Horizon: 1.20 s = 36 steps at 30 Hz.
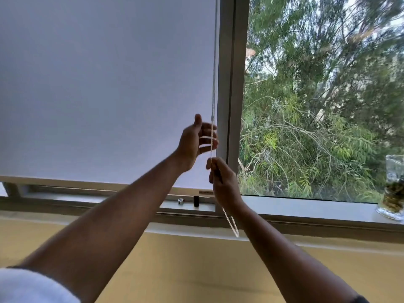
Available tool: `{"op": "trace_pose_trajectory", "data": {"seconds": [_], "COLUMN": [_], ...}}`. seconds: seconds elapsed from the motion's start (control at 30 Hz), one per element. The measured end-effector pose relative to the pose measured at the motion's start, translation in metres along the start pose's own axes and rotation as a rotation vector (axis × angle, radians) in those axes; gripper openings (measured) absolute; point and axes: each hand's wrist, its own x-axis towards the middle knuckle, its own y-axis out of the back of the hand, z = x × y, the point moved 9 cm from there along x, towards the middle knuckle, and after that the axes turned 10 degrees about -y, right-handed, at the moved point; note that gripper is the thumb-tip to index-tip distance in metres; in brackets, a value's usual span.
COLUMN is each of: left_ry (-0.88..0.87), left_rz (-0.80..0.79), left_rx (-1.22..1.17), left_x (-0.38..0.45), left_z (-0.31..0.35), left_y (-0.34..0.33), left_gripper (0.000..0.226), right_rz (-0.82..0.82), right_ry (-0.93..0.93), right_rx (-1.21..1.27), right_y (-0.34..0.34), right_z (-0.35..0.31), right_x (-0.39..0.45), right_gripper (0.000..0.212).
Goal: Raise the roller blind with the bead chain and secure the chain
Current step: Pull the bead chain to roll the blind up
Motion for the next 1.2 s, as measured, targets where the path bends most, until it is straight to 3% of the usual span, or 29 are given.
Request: {"op": "trace_pose_trajectory", "data": {"seconds": [0.2, 0.33, 0.6, 0.8, 1.07, 1.2], "left_ry": [0.040, -0.064, -0.148, -0.129, 0.050, 0.082], "left_rz": [-0.125, -0.077, -0.043, -0.048, -0.054, -0.057], "left_rx": [-0.128, -0.088, -0.084, -0.056, 0.004, -0.028], "left_x": [0.014, 0.008, -0.025, -0.048, -0.084, -0.090], "left_z": [0.039, 0.032, -0.006, -0.041, -0.115, -0.132], "left_y": [-0.044, -0.052, -0.049, -0.046, -0.046, -0.049], "left_gripper": [0.059, 0.061, 0.058, 0.063, 0.062, 0.059], "right_rz": [-0.024, -0.024, -0.263, -0.190, -0.234, -0.098], "right_ry": [-0.019, -0.032, -0.271, -0.226, -0.261, -0.166], "right_rx": [-0.129, -0.182, -0.033, 0.233, 0.571, 0.548], "right_y": [-0.001, 0.006, 0.005, 0.025, 0.027, 0.029], "right_z": [0.048, 0.057, 0.083, 0.020, -0.076, -0.095], "right_x": [-0.019, -0.021, -0.027, 0.012, 0.070, 0.083], "right_gripper": [0.020, 0.021, 0.031, 0.020, 0.038, 0.029]}}
